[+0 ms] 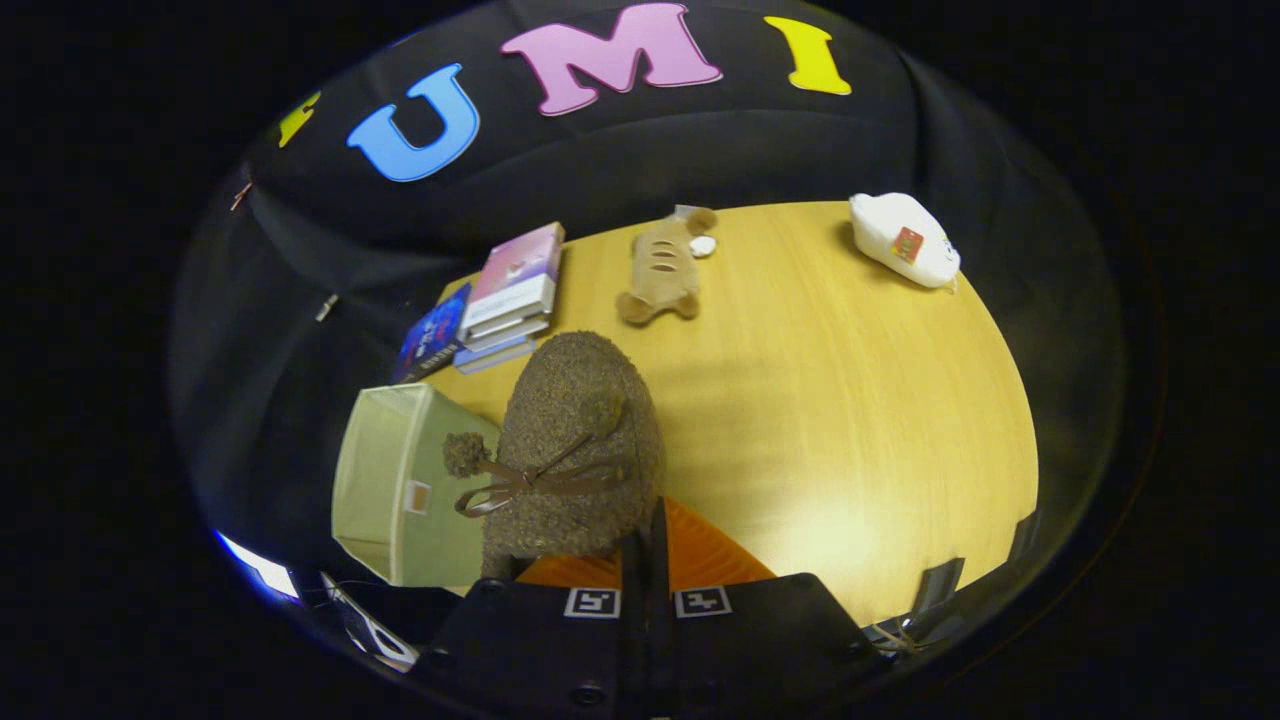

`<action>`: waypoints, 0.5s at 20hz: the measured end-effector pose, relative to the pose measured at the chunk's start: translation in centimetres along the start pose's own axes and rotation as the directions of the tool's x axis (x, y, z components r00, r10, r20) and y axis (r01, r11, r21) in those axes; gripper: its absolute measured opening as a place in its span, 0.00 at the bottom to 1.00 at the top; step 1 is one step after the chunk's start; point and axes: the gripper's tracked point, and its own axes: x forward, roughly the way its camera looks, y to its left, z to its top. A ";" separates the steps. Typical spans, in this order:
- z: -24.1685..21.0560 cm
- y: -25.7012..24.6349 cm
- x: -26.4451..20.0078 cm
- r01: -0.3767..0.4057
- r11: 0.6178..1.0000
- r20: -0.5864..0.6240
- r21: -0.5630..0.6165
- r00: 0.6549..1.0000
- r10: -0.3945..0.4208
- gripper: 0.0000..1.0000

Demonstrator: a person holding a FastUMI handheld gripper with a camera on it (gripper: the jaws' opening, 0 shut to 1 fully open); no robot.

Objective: Open the storage box then place both shoes into the box .Put the left shoe in first, then the right shoe, with the right side of both shoes facing outward in a uniform manner.

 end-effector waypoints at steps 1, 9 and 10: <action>0.3 2.3 -0.3 -0.022 1.000 -0.010 0.012 1.000 0.022 0.05; 0.2 18.3 1.3 -0.123 0.991 -0.078 0.052 0.989 0.127 0.05; -0.2 19.6 2.0 -0.117 0.992 -0.091 0.044 0.989 0.120 0.05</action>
